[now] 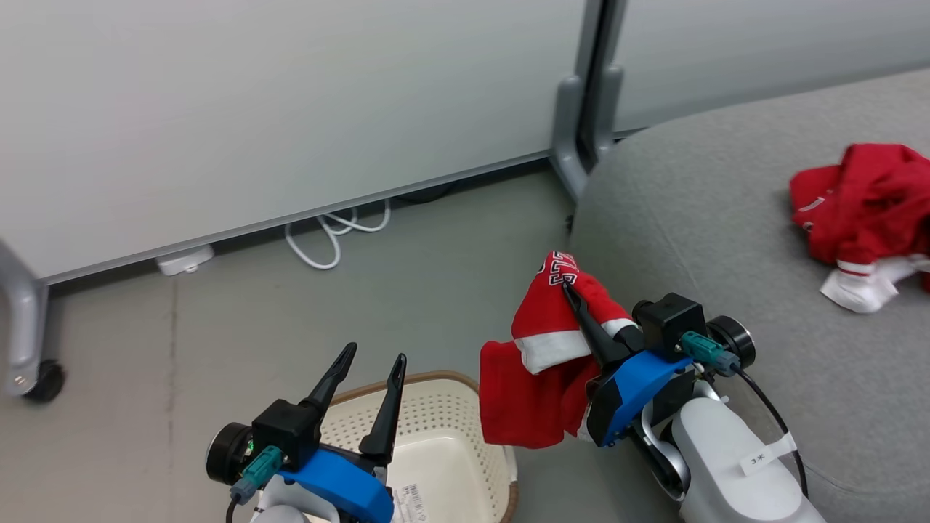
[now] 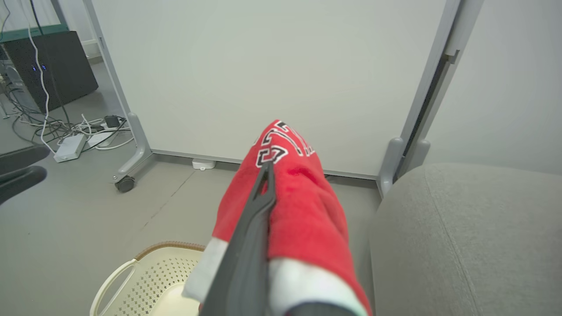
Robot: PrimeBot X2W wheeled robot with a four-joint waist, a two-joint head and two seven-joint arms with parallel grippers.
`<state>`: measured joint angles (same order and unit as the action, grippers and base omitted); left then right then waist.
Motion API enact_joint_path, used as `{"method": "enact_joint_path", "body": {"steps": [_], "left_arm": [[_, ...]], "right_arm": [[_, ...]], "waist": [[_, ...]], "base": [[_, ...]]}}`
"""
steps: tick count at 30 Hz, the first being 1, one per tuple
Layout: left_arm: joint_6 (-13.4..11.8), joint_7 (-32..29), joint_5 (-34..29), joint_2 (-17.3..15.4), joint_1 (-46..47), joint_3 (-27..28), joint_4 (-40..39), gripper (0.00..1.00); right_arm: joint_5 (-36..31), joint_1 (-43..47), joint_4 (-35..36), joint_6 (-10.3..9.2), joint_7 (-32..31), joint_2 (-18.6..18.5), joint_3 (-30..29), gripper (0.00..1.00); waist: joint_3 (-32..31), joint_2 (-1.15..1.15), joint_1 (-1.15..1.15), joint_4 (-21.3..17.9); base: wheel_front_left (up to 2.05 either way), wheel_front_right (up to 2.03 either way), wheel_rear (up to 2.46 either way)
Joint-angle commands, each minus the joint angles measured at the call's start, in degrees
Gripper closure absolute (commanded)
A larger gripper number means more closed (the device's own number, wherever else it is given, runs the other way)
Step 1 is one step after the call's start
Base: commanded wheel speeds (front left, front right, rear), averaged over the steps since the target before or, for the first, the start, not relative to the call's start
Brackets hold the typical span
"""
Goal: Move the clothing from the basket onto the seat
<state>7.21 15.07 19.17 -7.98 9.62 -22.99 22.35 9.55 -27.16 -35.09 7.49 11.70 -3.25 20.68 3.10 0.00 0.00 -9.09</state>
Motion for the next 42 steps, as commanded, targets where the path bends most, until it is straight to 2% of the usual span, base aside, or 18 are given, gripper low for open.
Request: {"method": "enact_joint_path", "body": {"steps": [1, 12, 21, 29, 42], "left_arm": [[0.42, 0.15, -0.20, -0.18, 0.86, -0.14, -0.23, 0.00], [0.41, 0.16, -0.59, -0.85, 1.96, -0.70, -0.28, 0.00], [0.28, 0.15, -0.65, -1.28, 1.76, -0.51, -0.15, 0.00], [0.27, 0.15, -0.75, -1.10, 1.82, -0.90, -0.12, 0.00], [0.27, 0.15, -0.78, -1.74, 2.65, -1.25, -0.01, 0.00]], "right_arm": [[-0.36, -0.37, 0.40, 0.01, 0.29, -0.02, -0.32, 1.00], [-0.22, 0.03, 0.54, 0.01, 0.93, 0.17, -2.34, 1.00], [-0.25, 0.82, -0.13, 0.01, 1.45, 0.30, -2.90, 1.00], [-0.38, 1.40, -0.23, 0.01, 1.61, 0.36, -3.37, 1.00], [0.01, -0.01, 0.68, 0.01, 1.72, 0.35, -6.59, 1.00]], "waist": [[0.83, 0.00, 0.00, -3.53], [1.80, 0.00, 0.00, -13.13], [1.90, 0.00, 0.00, -18.51], [1.93, 0.00, 0.00, -19.51], [3.23, 0.00, 0.00, -17.64]], "base": [[0.00, 0.00, 0.00], [0.00, 0.00, 0.00], [0.00, 0.00, 0.00], [0.00, 0.00, 0.00], [0.00, 0.00, 0.00]]}}
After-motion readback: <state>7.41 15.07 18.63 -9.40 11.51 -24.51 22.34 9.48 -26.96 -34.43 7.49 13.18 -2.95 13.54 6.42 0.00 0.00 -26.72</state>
